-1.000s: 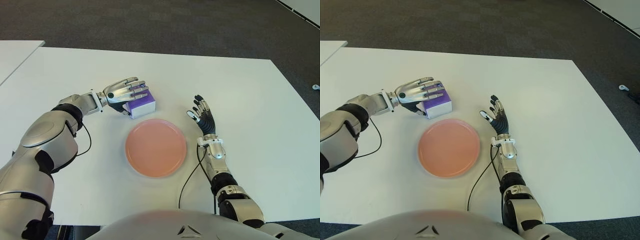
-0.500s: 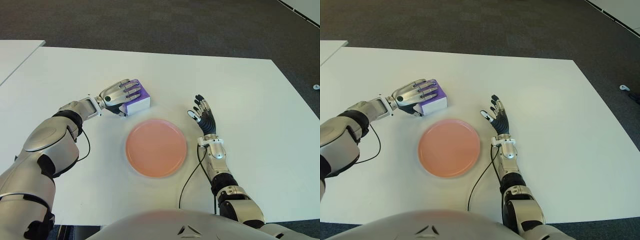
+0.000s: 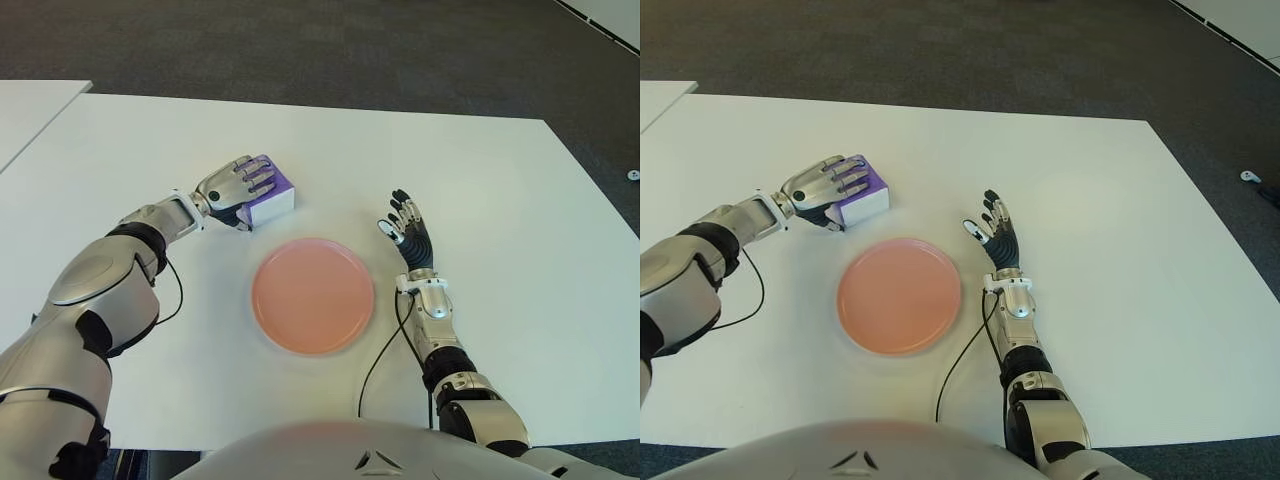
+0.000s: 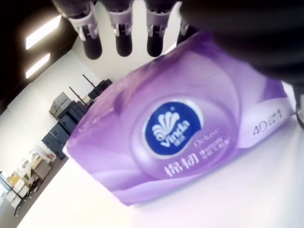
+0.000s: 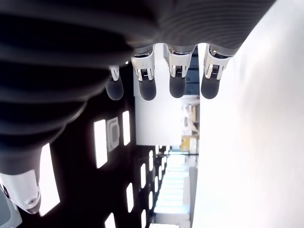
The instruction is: Put the tissue paper into the plate.
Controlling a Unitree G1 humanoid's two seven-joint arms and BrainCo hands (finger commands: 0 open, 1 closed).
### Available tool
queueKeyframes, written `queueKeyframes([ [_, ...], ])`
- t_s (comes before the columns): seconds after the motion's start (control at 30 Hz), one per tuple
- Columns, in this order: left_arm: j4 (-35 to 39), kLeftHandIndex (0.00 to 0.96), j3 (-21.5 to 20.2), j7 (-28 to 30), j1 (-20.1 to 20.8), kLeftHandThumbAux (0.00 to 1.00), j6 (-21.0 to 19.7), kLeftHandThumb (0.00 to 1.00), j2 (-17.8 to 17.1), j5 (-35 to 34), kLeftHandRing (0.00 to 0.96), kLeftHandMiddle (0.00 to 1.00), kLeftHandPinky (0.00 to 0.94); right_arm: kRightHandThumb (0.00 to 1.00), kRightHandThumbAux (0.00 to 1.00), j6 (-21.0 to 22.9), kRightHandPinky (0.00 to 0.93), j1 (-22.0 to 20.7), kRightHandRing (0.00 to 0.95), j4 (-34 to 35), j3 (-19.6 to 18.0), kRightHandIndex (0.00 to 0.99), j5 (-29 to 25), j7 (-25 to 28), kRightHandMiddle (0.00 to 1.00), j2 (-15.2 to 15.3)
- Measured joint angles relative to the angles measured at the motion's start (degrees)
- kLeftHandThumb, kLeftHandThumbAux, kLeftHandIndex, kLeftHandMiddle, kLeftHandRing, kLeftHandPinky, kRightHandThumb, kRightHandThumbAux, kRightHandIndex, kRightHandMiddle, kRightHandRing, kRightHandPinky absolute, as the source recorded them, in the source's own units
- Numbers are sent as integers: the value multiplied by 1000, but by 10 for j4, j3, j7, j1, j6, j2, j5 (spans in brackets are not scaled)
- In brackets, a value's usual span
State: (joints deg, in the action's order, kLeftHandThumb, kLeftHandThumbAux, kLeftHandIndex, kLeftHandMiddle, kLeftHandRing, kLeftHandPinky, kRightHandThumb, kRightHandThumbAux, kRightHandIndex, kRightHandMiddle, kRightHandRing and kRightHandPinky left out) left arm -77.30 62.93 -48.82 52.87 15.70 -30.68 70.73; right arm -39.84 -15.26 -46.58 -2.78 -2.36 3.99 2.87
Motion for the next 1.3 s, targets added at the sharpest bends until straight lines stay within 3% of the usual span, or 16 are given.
queueKeyframes([
  [0.27, 0, 0, -4, 23, 0, 333, -9, 178, 0, -11, 0, 0, 0, 0, 563, 0, 0, 0, 0, 0, -1, 0, 0, 0, 0, 1],
  [0.73, -4, 0, -50, 75, -22, 347, -4, 291, -1, -72, 0, 0, 5, 0, 566, 0, 0, 0, 0, 0, 0, 0, 0, -1, 0, 2],
  [1.03, 4, 0, -94, 93, -56, 390, 46, 353, -11, -139, 2, 0, 124, 0, 562, 0, 0, 6, 0, 10, 0, 0, 0, -2, 0, 2],
  [1.3, 21, 0, -135, 131, -83, 434, 110, 335, -28, -202, 9, 0, 156, 0, 573, 0, 0, 10, 0, 18, 1, 0, 0, 2, 0, 3],
])
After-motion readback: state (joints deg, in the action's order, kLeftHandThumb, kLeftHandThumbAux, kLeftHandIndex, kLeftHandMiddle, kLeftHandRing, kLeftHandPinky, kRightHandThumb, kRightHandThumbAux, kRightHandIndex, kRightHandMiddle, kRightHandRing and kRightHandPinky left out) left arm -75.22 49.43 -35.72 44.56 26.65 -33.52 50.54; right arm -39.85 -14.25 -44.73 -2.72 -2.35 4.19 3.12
